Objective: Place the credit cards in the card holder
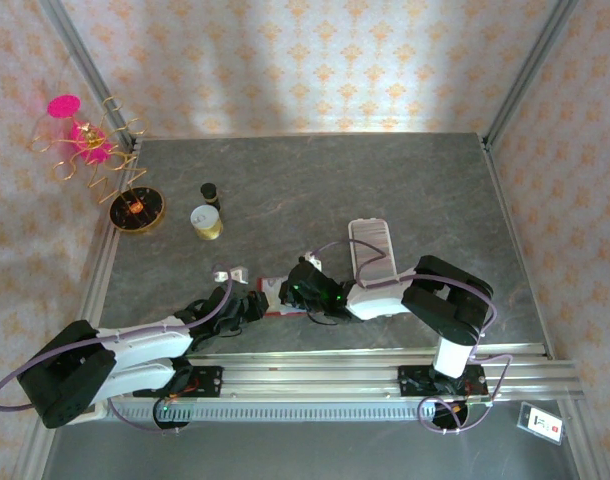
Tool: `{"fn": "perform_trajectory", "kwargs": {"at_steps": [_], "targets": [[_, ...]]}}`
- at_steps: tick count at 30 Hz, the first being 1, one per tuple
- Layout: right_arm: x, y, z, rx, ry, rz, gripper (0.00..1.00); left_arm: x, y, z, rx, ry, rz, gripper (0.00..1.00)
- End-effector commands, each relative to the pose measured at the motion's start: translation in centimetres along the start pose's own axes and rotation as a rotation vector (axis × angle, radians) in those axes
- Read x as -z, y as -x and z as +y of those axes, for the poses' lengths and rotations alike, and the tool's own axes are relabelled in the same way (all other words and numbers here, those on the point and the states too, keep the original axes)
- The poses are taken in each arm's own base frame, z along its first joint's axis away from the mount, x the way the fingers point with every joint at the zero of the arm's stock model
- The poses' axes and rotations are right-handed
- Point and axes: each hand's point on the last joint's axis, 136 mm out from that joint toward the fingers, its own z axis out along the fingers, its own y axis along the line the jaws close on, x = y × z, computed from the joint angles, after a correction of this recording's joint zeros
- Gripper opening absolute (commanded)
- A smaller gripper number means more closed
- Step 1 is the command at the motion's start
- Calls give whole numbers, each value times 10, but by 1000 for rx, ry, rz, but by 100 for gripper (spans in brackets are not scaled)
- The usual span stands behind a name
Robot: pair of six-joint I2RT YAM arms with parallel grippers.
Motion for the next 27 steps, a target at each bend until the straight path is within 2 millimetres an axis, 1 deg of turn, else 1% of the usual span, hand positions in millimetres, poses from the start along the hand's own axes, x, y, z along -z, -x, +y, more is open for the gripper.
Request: {"fn": "perform_trajectory", "kwargs": {"at_steps": [1, 5, 10, 16, 19, 22, 27], "targets": [[6, 6, -2, 33, -40, -34, 12, 1, -15, 6, -22, 15, 61, 21], [18, 12, -2, 72, -93, -64, 14, 4, -11, 4, -31, 17, 47, 21], [31, 14, -11, 96, -150, -76, 17, 8, -7, -3, -41, 2, 37, 24], [43, 15, -21, 106, -196, -93, 20, 13, 1, -5, -60, 19, 15, 26], [48, 16, -26, 103, -212, -104, 21, 15, 6, -8, -66, 17, 4, 27], [52, 18, -32, 100, -233, -117, 26, 16, 8, -12, -70, 10, -2, 27], [49, 13, -32, 91, -216, -99, 33, 13, 10, -13, -77, 21, 0, 27]]}}
